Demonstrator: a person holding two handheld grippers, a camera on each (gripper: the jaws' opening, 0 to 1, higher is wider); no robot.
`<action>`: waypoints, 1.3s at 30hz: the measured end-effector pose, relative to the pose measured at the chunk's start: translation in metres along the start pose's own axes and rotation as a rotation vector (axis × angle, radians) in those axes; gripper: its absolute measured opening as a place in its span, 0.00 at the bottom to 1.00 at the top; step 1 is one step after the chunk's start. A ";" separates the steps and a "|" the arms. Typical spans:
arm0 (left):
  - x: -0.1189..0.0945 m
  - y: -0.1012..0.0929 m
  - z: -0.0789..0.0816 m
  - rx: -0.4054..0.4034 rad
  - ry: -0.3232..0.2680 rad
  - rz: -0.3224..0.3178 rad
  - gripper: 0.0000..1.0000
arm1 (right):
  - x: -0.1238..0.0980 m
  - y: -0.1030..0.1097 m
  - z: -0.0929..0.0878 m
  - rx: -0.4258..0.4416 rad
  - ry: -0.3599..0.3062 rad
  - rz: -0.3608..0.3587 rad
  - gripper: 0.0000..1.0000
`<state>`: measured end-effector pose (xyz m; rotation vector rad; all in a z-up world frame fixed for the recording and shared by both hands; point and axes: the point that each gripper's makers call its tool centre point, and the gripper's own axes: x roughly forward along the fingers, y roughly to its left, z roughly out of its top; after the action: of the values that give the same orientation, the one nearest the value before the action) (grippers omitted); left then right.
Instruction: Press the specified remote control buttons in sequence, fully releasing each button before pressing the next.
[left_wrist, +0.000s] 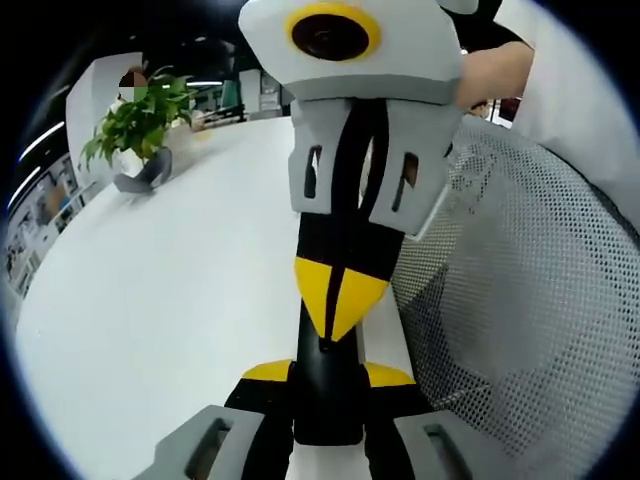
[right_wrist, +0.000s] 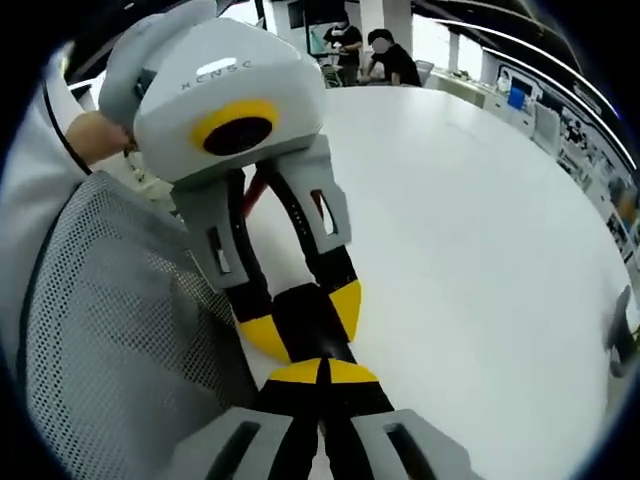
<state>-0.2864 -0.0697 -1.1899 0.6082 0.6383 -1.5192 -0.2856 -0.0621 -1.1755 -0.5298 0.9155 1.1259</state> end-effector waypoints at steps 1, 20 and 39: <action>0.000 0.000 0.000 0.000 0.000 0.000 0.24 | 0.001 0.000 0.002 -0.015 0.004 0.000 0.00; 0.001 0.000 0.001 0.005 0.046 0.008 0.24 | 0.008 0.000 -0.003 -0.180 0.099 0.009 0.00; 0.002 0.002 0.000 -0.007 0.060 0.019 0.24 | 0.004 0.000 -0.003 -0.171 -0.042 0.120 0.00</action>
<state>-0.2850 -0.0709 -1.1916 0.6552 0.6819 -1.4845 -0.2862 -0.0627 -1.1805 -0.5947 0.8277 1.3269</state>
